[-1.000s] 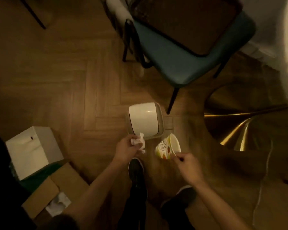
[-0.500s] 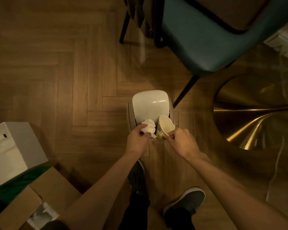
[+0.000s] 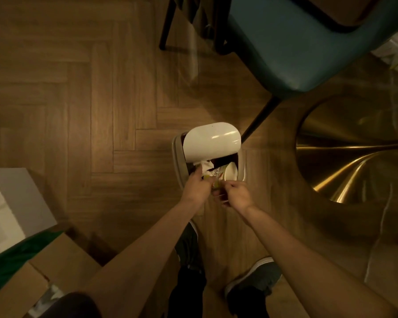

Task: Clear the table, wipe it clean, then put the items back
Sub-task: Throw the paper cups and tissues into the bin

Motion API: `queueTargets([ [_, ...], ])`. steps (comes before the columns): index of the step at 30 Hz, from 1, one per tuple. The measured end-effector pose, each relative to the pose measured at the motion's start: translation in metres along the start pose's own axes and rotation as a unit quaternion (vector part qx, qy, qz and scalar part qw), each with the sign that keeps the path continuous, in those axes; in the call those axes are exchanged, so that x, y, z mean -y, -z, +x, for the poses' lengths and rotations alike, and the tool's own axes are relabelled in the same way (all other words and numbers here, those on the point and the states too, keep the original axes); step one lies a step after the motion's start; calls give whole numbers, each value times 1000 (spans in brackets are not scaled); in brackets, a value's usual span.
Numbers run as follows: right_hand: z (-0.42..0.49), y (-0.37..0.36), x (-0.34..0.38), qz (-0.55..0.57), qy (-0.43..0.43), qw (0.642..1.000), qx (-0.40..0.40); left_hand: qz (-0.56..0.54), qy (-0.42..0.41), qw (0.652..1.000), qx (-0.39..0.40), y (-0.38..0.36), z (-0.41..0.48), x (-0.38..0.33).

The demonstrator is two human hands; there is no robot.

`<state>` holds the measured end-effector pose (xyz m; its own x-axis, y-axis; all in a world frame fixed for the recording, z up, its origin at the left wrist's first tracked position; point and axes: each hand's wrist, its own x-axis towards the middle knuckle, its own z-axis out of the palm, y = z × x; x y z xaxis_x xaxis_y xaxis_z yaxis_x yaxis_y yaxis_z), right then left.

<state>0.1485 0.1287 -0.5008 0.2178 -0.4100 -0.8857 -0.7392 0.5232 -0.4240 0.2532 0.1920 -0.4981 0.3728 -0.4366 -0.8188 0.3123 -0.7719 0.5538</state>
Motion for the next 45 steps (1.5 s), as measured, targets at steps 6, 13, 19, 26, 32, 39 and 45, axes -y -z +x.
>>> queueTargets([
  [6,10,-3,3,35,-9,999,0,18,-1,1000,3,-2,4,7],
  [13,15,-3,-7,-14,10,1000,-1,83,6,996,15,-6,10,8],
  [19,0,4,-4,-42,72,996,-12,52,3,998,34,-7,-10,10],
  [26,-58,34,19,-62,160,983,-69,-54,-44,997,28,10,-69,-32],
  [32,-168,80,47,-90,194,975,-61,-40,-104,994,3,9,-180,-94],
  [39,-317,146,45,-124,211,969,-33,-3,-151,988,13,-27,-333,-161],
  [45,-419,233,19,-127,282,945,-109,27,-219,974,46,-93,-432,-202],
])
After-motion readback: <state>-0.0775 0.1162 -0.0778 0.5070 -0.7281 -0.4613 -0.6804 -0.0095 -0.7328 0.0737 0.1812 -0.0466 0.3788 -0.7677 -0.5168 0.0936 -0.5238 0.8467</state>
